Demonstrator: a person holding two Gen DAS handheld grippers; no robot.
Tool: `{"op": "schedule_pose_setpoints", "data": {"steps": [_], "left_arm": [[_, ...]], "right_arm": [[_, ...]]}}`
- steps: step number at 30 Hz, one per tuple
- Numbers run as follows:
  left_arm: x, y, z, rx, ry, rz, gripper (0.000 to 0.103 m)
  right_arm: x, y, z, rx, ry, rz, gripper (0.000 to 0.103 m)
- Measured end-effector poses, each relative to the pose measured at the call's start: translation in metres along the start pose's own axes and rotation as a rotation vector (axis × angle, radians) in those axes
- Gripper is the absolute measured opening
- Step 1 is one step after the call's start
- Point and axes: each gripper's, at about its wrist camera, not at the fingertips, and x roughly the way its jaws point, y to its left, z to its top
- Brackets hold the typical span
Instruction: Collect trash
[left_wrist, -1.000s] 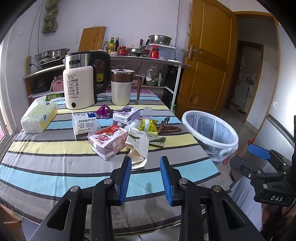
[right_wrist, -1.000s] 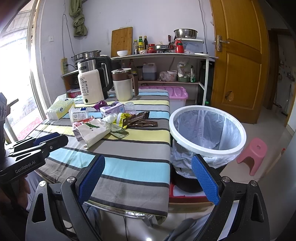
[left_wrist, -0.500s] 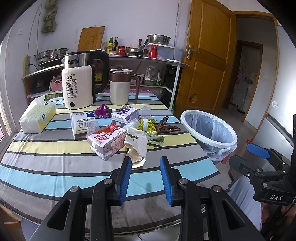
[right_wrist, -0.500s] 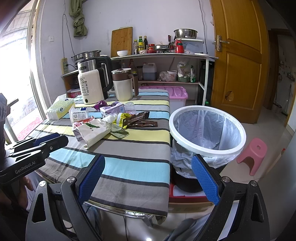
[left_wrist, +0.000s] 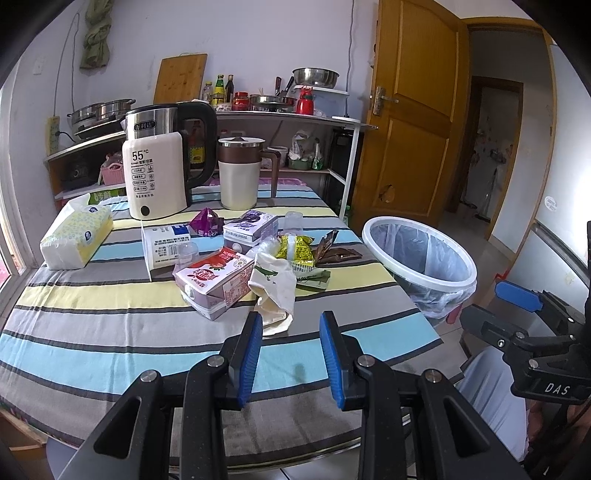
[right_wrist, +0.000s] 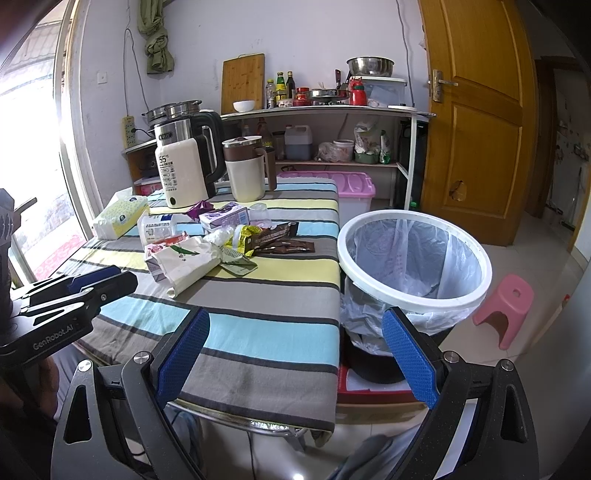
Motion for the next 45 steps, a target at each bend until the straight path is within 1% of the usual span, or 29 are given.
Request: {"op": "schedule_pose_setpoints", "data": {"steps": [12,24,31,36,40,41,42,43,45], "left_arm": [[0.001,0.001,0.0,0.0,-0.002,0.0,0.032],[0.007,0.007,0.0,-0.01,0.017,0.002,0.032],[0.015,0.018,0.002,-0.03,0.031,0.017,0.032],[0.023,0.031,0.006,-0.05,0.038,0.038,0.032],[0.029,0.04,0.011,-0.072,0.043,0.024,0.032],[0.032,0.04,0.013,-0.079,0.048,0.009,0.032],[0.034,0.04,0.013,-0.082,0.053,-0.004,0.034],[0.037,0.04,0.014,-0.086,0.058,-0.017,0.04],[0.043,0.037,0.014,-0.093,0.066,-0.046,0.046]], "right_arm": [[0.002,0.001,0.0,-0.001,0.003,0.003,0.095],[0.008,0.003,0.0,-0.006,0.01,0.008,0.095],[0.014,0.004,0.002,-0.002,0.002,0.033,0.095],[0.025,0.006,0.005,0.006,0.035,0.073,0.095],[0.033,0.013,0.005,-0.015,0.055,0.078,0.095],[0.035,0.014,0.005,-0.019,0.057,0.077,0.095],[0.037,0.015,0.006,-0.022,0.06,0.076,0.095],[0.038,0.015,0.007,-0.024,0.063,0.074,0.095],[0.043,0.015,0.007,-0.023,0.073,0.069,0.095]]}}
